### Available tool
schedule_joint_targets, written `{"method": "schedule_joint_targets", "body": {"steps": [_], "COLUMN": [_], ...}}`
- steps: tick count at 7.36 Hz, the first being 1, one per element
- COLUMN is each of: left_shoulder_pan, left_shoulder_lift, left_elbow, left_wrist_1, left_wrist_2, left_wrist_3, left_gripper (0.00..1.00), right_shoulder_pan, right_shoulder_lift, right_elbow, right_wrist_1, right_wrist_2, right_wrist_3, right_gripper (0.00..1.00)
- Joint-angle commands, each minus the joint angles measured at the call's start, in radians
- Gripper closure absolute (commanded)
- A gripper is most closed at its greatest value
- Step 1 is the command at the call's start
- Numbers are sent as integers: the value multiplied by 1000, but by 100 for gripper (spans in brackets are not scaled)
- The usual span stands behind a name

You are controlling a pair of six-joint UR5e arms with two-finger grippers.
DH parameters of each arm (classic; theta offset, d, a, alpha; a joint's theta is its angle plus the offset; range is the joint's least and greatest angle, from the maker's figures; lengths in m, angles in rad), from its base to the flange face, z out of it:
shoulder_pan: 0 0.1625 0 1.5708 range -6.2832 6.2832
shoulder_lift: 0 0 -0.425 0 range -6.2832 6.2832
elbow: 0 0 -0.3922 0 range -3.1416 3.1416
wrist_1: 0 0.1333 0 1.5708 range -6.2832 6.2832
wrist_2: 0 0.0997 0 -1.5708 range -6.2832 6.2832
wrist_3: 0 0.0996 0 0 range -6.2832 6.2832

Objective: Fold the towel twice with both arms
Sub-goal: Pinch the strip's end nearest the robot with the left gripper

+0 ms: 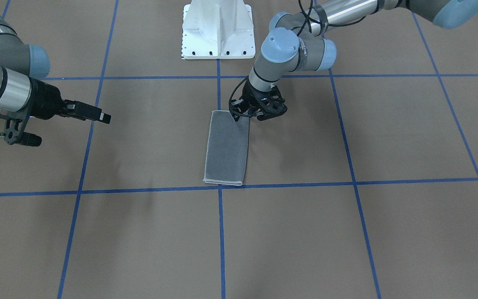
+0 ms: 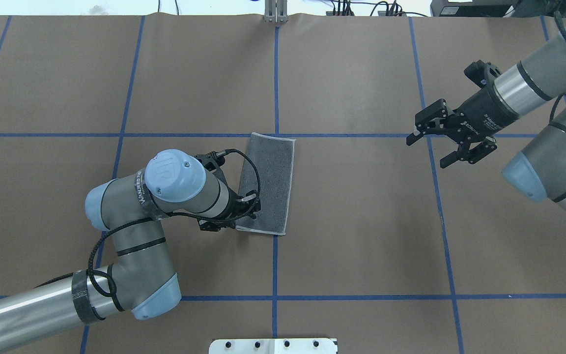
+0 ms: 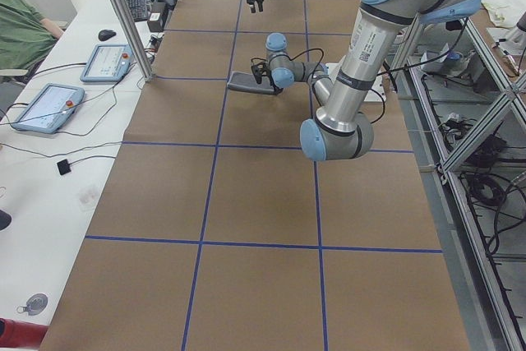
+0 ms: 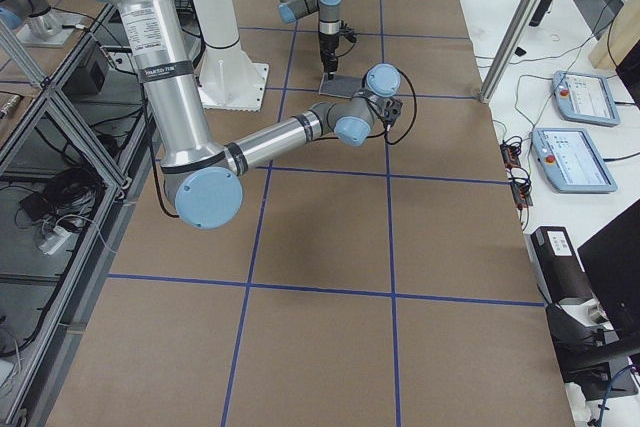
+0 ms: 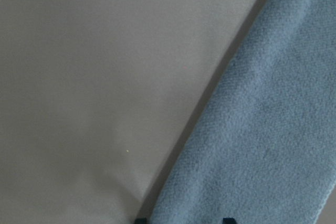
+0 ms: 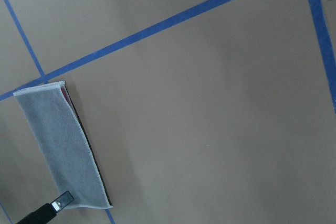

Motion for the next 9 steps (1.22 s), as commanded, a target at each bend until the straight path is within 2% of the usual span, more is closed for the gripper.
{"method": "schedule_joint_targets", "body": {"steps": [1, 4, 8, 9], "left_shoulder_pan": [2, 2, 17, 17], "left_shoulder_lift": [1, -1, -1, -2], "left_elbow": [0, -3, -3, -3], "left_wrist_1": [0, 0, 0, 0], "left_wrist_2": [0, 0, 0, 0], "left_wrist_3": [0, -2, -3, -3], "left_gripper": [43, 50, 51, 56], "right_shoulder_pan": [2, 3, 3, 3], "right_shoulder_lift": [-1, -1, -1, -1], "right_elbow": [2, 6, 3, 2], "right_wrist_1": [0, 0, 0, 0], "right_wrist_2": [0, 0, -11, -11], "right_wrist_3": [0, 6, 6, 8], "right_gripper": [0, 0, 0, 0]}}
